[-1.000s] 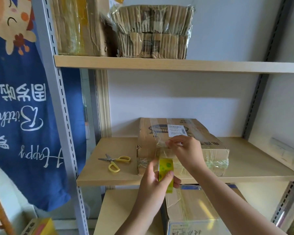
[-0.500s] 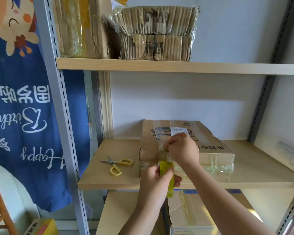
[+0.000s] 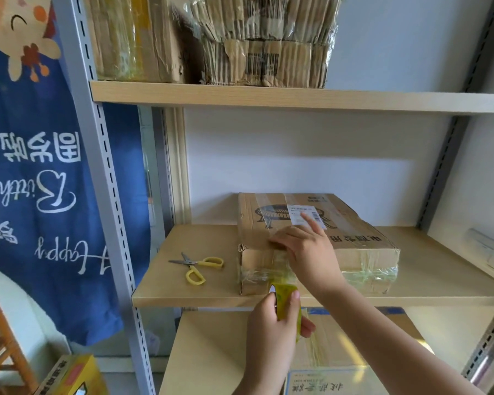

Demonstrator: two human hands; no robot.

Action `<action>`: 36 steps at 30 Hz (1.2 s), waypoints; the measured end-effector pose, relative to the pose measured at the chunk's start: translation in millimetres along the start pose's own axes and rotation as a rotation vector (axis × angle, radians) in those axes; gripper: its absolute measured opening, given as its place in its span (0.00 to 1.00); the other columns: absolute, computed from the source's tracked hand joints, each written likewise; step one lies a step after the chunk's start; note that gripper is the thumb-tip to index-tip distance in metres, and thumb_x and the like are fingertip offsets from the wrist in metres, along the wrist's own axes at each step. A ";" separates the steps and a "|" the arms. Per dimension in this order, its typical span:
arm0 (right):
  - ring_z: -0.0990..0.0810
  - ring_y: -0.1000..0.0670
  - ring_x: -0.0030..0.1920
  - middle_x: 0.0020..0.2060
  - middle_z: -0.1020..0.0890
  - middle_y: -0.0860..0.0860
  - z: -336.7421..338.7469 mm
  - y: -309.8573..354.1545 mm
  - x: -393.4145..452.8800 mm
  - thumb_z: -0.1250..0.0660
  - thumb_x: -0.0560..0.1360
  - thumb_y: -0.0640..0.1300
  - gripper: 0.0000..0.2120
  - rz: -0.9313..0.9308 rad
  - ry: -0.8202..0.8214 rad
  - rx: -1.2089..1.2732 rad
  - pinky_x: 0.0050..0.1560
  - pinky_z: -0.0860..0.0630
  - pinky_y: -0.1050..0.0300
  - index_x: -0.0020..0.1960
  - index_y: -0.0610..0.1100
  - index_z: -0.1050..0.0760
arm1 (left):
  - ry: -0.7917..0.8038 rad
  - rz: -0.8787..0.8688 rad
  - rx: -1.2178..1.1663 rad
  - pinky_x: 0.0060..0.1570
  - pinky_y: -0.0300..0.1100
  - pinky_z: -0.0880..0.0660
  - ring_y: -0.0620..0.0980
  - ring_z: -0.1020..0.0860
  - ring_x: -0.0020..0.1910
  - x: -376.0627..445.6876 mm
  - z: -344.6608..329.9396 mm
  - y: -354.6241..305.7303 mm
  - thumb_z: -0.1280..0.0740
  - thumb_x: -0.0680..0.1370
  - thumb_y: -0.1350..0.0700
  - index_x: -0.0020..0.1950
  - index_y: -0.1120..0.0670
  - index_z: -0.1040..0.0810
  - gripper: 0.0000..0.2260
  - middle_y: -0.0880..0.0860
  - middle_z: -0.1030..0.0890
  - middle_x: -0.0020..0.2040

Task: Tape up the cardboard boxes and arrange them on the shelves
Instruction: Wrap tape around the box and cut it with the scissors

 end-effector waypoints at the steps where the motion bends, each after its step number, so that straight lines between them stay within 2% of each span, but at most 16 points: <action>1: 0.18 0.52 0.51 0.48 0.16 0.57 1.9 -2.8 -1.8 0.38 0.69 0.35 0.18 -0.049 0.047 0.092 0.65 0.27 0.50 0.50 0.49 0.16 | -0.003 -0.015 0.003 0.43 0.48 0.19 0.51 0.17 0.34 -0.1 -1.0 1.9 0.38 0.82 0.47 0.47 0.56 0.23 0.13 0.52 0.15 0.33; 3: 0.18 0.54 0.55 0.54 0.17 0.58 6.7 -10.3 -4.8 0.43 0.73 0.38 0.20 -0.151 0.170 0.268 0.59 0.22 0.53 0.57 0.50 0.18 | 0.013 -0.031 -0.010 0.44 0.50 0.20 0.52 0.17 0.34 -0.8 -2.7 7.0 0.38 0.82 0.47 0.47 0.55 0.23 0.13 0.53 0.15 0.33; 4: 0.21 0.56 0.60 0.59 0.18 0.59 8.5 -12.0 -6.6 0.44 0.74 0.40 0.21 -0.138 0.238 0.283 0.63 0.25 0.53 0.62 0.51 0.20 | 0.026 -0.050 -0.022 0.45 0.50 0.20 0.52 0.17 0.34 -2.0 -3.2 11.2 0.39 0.82 0.47 0.47 0.56 0.23 0.13 0.53 0.15 0.34; 6: 0.30 0.60 0.70 0.68 0.25 0.59 10.0 -15.5 -10.6 0.45 0.79 0.49 0.22 -0.040 0.345 0.216 0.75 0.39 0.55 0.71 0.51 0.28 | 0.049 -0.134 -0.011 0.46 0.49 0.21 0.51 0.18 0.34 -6.3 -3.7 23.0 0.41 0.83 0.50 0.46 0.56 0.24 0.13 0.53 0.16 0.34; 8: 0.37 0.61 0.74 0.73 0.32 0.61 12.7 -16.0 -11.5 0.46 0.79 0.65 0.29 -0.004 0.423 0.136 0.76 0.46 0.60 0.75 0.53 0.33 | 0.063 -0.206 0.031 0.45 0.47 0.21 0.51 0.19 0.33 -11.4 -2.6 39.6 0.42 0.84 0.54 0.48 0.56 0.23 0.11 0.51 0.16 0.34; 10: 0.38 0.60 0.74 0.73 0.34 0.62 13.4 -15.4 -11.2 0.45 0.75 0.70 0.34 -0.010 0.431 0.104 0.74 0.46 0.63 0.75 0.54 0.34 | 0.084 -0.163 0.014 0.41 0.45 0.21 0.53 0.20 0.30 -13.1 -1.7 59.3 0.42 0.84 0.54 0.47 0.59 0.24 0.12 0.54 0.18 0.31; 14: 0.33 0.60 0.71 0.69 0.29 0.62 13.9 -10.9 -13.1 0.38 0.74 0.66 0.30 0.000 0.338 0.140 0.70 0.37 0.64 0.72 0.53 0.28 | 0.109 -0.024 0.020 0.36 0.45 0.23 0.51 0.23 0.27 -3.2 -0.3 82.3 0.42 0.84 0.50 0.43 0.59 0.26 0.16 0.58 0.19 0.28; 17: 0.31 0.61 0.70 0.67 0.26 0.63 18.3 -6.0 -16.9 0.32 0.74 0.61 0.26 0.013 0.306 0.145 0.65 0.29 0.62 0.69 0.53 0.26 | 0.123 -0.038 0.089 0.37 0.45 0.23 0.48 0.24 0.27 2.9 -2.6 87.8 0.43 0.84 0.49 0.44 0.58 0.27 0.15 0.57 0.19 0.29; 20: 0.28 0.61 0.67 0.65 0.24 0.64 28.1 1.4 -21.6 0.31 0.72 0.61 0.25 0.025 0.256 0.145 0.59 0.24 0.62 0.66 0.54 0.23 | 0.092 -0.067 0.149 0.38 0.44 0.23 0.48 0.23 0.27 -6.3 -7.7 92.9 0.43 0.84 0.47 0.43 0.55 0.28 0.15 0.55 0.18 0.30; 24: 0.26 0.62 0.65 0.62 0.22 0.63 35.4 14.6 -33.3 0.33 0.71 0.62 0.24 0.028 0.184 0.123 0.56 0.25 0.66 0.64 0.54 0.21 | -0.009 -0.113 0.206 0.36 0.35 0.25 0.47 0.22 0.27 -18.6 -11.7 100.9 0.44 0.84 0.49 0.43 0.53 0.29 0.13 0.52 0.18 0.31; 27: 0.24 0.60 0.64 0.61 0.21 0.61 39.3 23.5 -42.4 0.37 0.72 0.64 0.24 0.040 0.164 0.087 0.55 0.24 0.65 0.63 0.54 0.20 | -0.007 -0.107 0.249 0.39 0.40 0.24 0.46 0.21 0.29 -14.3 -10.8 107.1 0.44 0.83 0.48 0.42 0.51 0.31 0.13 0.51 0.18 0.31; 30: 0.23 0.59 0.63 0.60 0.20 0.61 41.0 25.0 -43.2 0.35 0.72 0.62 0.23 0.038 0.165 0.091 0.52 0.22 0.63 0.62 0.53 0.19 | 0.003 -0.107 0.290 0.42 0.44 0.23 0.45 0.21 0.30 -0.9 -7.6 107.9 0.44 0.83 0.47 0.43 0.50 0.30 0.12 0.50 0.18 0.32; 33: 0.23 0.61 0.63 0.60 0.20 0.62 41.3 22.3 -34.7 0.33 0.72 0.61 0.21 0.029 0.178 0.096 0.47 0.20 0.64 0.61 0.54 0.19 | 0.047 -0.079 0.217 0.43 0.46 0.21 0.48 0.20 0.30 9.0 -9.1 102.3 0.44 0.83 0.46 0.45 0.49 0.29 0.11 0.51 0.17 0.33; 35: 0.23 0.62 0.62 0.59 0.19 0.62 43.2 21.3 -30.5 0.34 0.72 0.62 0.21 0.042 0.191 0.101 0.45 0.20 0.64 0.60 0.54 0.18 | 0.037 -0.069 0.222 0.42 0.46 0.21 0.46 0.19 0.31 10.7 -9.9 100.0 0.44 0.81 0.41 0.47 0.49 0.28 0.14 0.50 0.16 0.35; 36: 0.23 0.63 0.61 0.58 0.19 0.62 45.5 21.5 -30.0 0.35 0.72 0.62 0.21 0.053 0.188 0.108 0.45 0.20 0.64 0.59 0.54 0.18 | 0.012 -0.080 0.265 0.42 0.43 0.22 0.44 0.19 0.32 10.7 -8.8 100.8 0.46 0.79 0.36 0.48 0.50 0.27 0.19 0.49 0.17 0.36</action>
Point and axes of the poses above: each hand's wrist, its own x-axis towards the middle knuckle, its own z-axis out of the back of the hand, y = z × x, the point moved 2 cm from there along x, towards the middle knuckle
